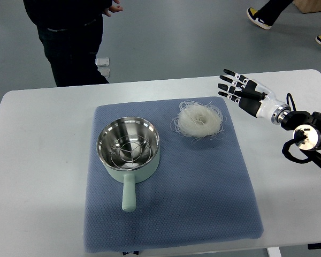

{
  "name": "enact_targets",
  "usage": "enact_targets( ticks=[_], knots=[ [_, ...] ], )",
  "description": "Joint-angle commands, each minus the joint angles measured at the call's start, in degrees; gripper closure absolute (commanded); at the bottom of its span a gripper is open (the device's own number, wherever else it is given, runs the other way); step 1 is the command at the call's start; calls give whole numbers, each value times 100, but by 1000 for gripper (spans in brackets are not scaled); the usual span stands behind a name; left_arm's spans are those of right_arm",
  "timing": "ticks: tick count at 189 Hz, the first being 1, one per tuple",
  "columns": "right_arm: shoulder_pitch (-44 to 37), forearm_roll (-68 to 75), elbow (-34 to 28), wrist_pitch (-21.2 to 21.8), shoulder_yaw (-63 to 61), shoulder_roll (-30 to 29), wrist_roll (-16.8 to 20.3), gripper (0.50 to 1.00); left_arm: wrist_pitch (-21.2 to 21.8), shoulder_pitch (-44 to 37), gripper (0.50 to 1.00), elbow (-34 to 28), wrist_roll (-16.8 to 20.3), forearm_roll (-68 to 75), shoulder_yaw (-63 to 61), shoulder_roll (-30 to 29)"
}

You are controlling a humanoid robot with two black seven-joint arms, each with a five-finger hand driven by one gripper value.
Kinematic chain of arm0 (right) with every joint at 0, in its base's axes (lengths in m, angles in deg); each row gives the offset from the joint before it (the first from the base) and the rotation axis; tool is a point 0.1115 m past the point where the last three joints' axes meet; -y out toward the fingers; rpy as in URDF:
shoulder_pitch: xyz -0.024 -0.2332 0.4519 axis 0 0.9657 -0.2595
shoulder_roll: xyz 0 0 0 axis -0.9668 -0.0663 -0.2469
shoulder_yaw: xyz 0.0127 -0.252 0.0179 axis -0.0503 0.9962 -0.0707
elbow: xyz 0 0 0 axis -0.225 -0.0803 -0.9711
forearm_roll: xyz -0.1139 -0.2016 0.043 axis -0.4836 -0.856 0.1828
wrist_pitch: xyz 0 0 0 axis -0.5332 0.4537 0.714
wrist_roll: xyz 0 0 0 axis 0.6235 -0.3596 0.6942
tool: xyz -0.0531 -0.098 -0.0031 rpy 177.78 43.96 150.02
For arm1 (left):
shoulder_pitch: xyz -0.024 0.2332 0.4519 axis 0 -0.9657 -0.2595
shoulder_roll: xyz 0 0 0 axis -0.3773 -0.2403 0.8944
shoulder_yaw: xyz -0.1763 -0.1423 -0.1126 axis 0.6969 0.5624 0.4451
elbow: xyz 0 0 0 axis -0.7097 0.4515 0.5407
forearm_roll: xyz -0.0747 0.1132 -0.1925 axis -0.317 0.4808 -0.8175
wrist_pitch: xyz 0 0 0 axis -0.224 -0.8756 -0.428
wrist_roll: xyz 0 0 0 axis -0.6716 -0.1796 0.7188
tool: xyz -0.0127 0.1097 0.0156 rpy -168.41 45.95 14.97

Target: Put vermicelli into pot with right hand

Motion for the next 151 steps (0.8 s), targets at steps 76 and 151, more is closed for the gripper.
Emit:
enact_targets(
  ticks=[76, 151],
  knots=[
    [-25, -158, 2, 472, 74, 80, 2, 574, 18, 27, 500, -15, 9, -9, -18, 0],
    [-420, -2935, -147, 551, 135, 291, -25, 576, 18, 62, 500, -24, 9, -9, -9, 0]
  ],
)
